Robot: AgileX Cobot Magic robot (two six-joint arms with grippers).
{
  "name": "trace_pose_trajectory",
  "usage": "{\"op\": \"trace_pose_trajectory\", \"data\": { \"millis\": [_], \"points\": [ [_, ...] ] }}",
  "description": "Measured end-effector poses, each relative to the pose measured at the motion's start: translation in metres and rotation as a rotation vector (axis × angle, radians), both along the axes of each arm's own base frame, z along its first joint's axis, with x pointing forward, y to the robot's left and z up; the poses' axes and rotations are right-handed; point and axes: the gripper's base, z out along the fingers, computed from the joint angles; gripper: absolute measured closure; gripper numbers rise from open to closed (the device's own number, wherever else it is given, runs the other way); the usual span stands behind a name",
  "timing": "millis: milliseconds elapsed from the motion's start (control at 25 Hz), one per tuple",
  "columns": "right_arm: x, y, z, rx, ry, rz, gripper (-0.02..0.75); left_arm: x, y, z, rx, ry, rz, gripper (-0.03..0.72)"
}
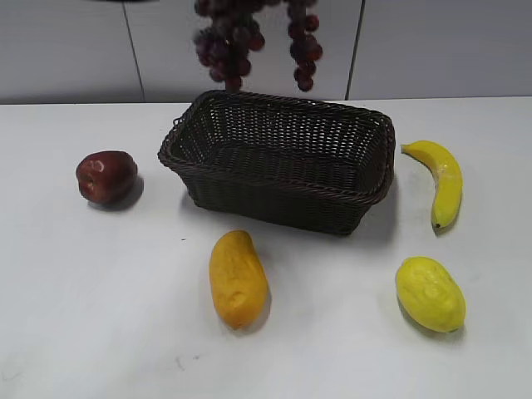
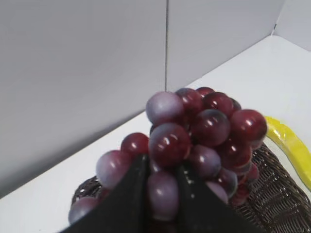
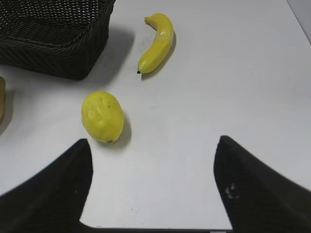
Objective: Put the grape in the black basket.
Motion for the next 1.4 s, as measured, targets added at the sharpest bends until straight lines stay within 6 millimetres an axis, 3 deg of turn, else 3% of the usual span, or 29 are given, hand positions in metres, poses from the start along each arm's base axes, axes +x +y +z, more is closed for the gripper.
{"op": "trace_pose_trajectory", "data": {
  "millis": [240, 280, 360, 520, 600, 720, 840, 1000, 1240, 1400],
  "points": [
    [0.000, 0.000, 0.000, 0.000, 0.000, 0.000, 0.148, 0.016, -0.032, -0.079, 0.061, 0.173, -0.024, 0.569],
    [0.000, 0.000, 0.000, 0.000, 0.000, 0.000, 0.148, 0.017, -0.035, -0.088, 0.047, 0.210, -0.021, 0.548],
    [0.000, 0.000, 0.000, 0.000, 0.000, 0.000, 0.148, 0.018, -0.040, -0.102, 0.016, 0.274, -0.012, 0.437],
    [0.000, 0.000, 0.000, 0.000, 0.000, 0.000, 0.148, 0.017, -0.045, -0.111, -0.007, 0.324, -0.008, 0.130],
    [0.000, 0.000, 0.000, 0.000, 0.000, 0.000, 0.148, 0.016, -0.043, -0.110, 0.001, 0.340, -0.011, 0.065],
    [0.000, 0.000, 0.000, 0.000, 0.000, 0.000, 0.149, 0.022, -0.034, -0.096, 0.014, 0.380, -0.015, 0.062],
    [0.000, 0.000, 0.000, 0.000, 0.000, 0.000, 0.149, 0.035, -0.011, -0.068, 0.025, 0.406, -0.004, 0.112],
    [0.000, 0.000, 0.000, 0.000, 0.000, 0.000, 0.149, 0.056, 0.041, -0.039, 0.063, 0.444, 0.085, 0.143],
    [0.000, 0.000, 0.000, 0.000, 0.000, 0.000, 0.149, 0.076, 0.132, -0.050, 0.173, 0.596, 0.350, 0.185],
    [0.000, 0.000, 0.000, 0.000, 0.000, 0.000, 0.149, 0.072, 0.179, -0.061, 0.183, 0.667, 0.489, 0.227]
  ]
}}
